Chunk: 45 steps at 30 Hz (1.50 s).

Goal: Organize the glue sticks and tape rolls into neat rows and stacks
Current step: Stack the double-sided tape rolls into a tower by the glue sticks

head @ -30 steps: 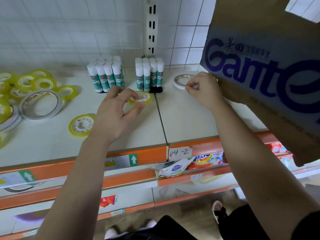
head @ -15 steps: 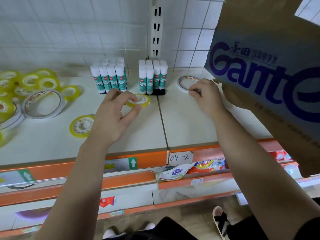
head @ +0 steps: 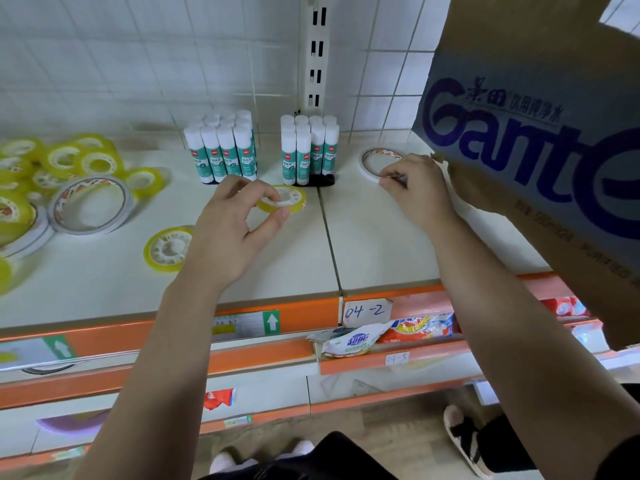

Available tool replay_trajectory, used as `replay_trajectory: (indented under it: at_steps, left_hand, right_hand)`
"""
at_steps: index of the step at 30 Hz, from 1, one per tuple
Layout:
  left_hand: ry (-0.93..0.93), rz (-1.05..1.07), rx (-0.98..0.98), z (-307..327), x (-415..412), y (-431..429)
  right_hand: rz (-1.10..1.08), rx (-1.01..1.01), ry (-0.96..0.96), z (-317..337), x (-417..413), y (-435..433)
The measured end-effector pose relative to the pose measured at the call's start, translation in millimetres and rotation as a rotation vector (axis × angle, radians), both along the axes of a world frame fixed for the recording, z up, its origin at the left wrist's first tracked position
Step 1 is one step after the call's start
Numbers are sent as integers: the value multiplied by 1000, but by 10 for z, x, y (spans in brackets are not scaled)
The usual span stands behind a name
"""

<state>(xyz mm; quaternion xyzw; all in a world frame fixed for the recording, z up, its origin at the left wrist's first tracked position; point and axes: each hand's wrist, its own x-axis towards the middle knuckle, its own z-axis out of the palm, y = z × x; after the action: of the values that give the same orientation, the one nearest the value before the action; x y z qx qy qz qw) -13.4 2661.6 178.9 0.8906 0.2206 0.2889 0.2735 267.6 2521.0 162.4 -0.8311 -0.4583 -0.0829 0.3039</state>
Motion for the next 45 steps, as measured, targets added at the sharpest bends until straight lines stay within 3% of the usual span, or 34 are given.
replay_trajectory:
  at_steps: [10, 18, 26, 34, 45]
  left_hand:
    - [48, -73, 26, 25, -9, -101]
    - [64, -108, 45, -6, -57, -133]
    - [25, -49, 37, -44, -325, -70]
    - [186, -91, 119, -1, -171, -190]
    - [258, -101, 188, -46, 73, -292]
  right_hand:
    - [-5, 120, 29, 208, -304, -130]
    - [5, 43, 206, 152, -840, -365]
    - [105, 83, 129, 186, -1151, -134]
    - [81, 111, 108, 194, -1205, -48]
    - [0, 103, 130, 231, -1035, -293]
